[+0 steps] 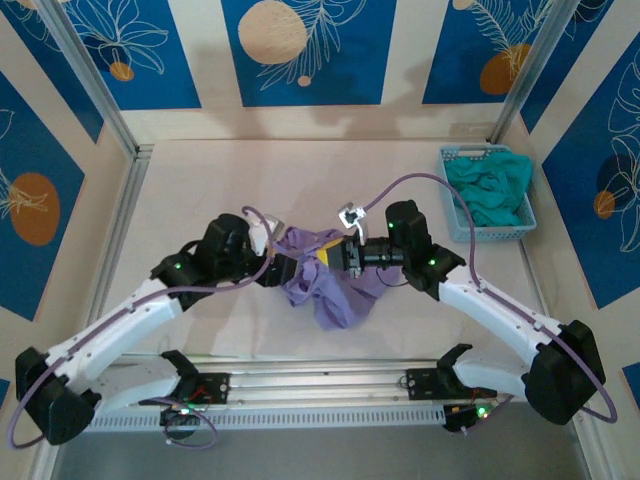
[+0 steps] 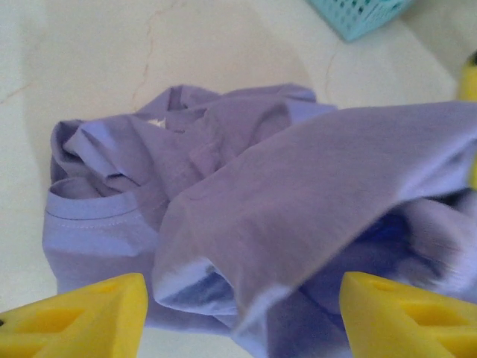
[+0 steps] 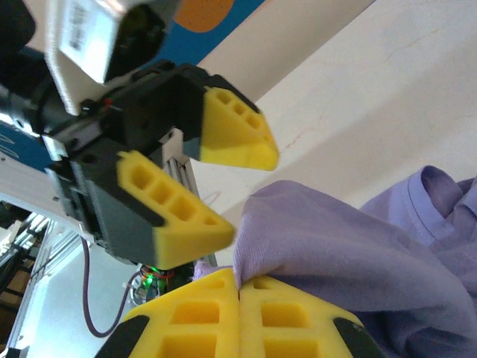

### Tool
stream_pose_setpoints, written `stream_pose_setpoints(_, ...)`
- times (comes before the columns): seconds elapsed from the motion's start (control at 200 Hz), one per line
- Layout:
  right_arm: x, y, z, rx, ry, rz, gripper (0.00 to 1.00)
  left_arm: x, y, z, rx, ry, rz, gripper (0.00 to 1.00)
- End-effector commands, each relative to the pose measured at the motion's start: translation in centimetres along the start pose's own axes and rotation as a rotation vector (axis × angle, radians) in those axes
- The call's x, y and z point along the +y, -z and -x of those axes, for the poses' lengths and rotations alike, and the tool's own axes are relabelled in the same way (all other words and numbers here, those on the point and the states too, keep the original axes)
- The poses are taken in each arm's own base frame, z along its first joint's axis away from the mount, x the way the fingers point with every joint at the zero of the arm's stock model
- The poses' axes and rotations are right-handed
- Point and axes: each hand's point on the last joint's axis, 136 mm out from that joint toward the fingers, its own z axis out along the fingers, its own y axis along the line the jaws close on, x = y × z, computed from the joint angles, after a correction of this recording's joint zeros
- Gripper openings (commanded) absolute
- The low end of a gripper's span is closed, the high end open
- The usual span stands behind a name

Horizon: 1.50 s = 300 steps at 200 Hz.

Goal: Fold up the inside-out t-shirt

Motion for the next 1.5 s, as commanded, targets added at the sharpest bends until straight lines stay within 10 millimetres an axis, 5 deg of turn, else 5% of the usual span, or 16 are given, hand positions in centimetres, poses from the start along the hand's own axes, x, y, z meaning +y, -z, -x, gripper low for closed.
stream_pose_setpoints(0.0, 0.7, 1.1, 0.1, 0.012, 0.062, 0.018, 0.00, -2.2, -0.9, 1.7, -0.015, -0.071, -0.110, 0.61)
stream_pose_setpoints(0.1, -0.5, 2.2, 0.0, 0.012, 0.079, -0.055, 0.00, -3.6, -1.3, 2.2, -0.018, -0.055, -0.193, 0.32)
stream_pose_setpoints(0.225, -4.0, 3.4, -0.5, 0.039, 0.103, -0.305, 0.00, -6.0, 0.7, 3.4, -0.083, -0.033, -0.347, 0.00)
stream_pose_setpoints(0.375, -6.9, 3.8, -0.5, 0.061, 0.073, -0.499, 0.02, -8.9, 3.9, 4.2, -0.175, -0.035, -0.545, 0.00)
stream_pose_setpoints(0.54, -6.2, 3.4, -0.7, 0.102, 0.074, -0.501, 0.14, -9.2, 4.6, 4.6, -0.215, -0.046, -0.574, 0.00)
stream_pose_setpoints(0.805, 0.1, 5.1, -1.3, 0.055, 0.178, -0.270, 0.41, -8.4, 3.5, 4.9, -0.212, -0.011, -0.537, 0.00)
stream_pose_setpoints(0.975, 3.0, 4.2, -1.8, 0.046, 0.164, -0.071, 0.42, -8.4, 3.4, 5.0, -0.209, -0.002, -0.540, 0.00)
stream_pose_setpoints(1.21, 4.1, 2.0, -1.9, 0.066, 0.101, 0.093, 0.30, -8.3, 3.4, 5.2, -0.208, 0.002, -0.528, 0.00)
stream_pose_setpoints(1.495, 1.4, 0.2, -1.9, 0.068, 0.012, 0.004, 0.35, -8.5, 3.5, 5.1, -0.200, 0.004, -0.541, 0.00)
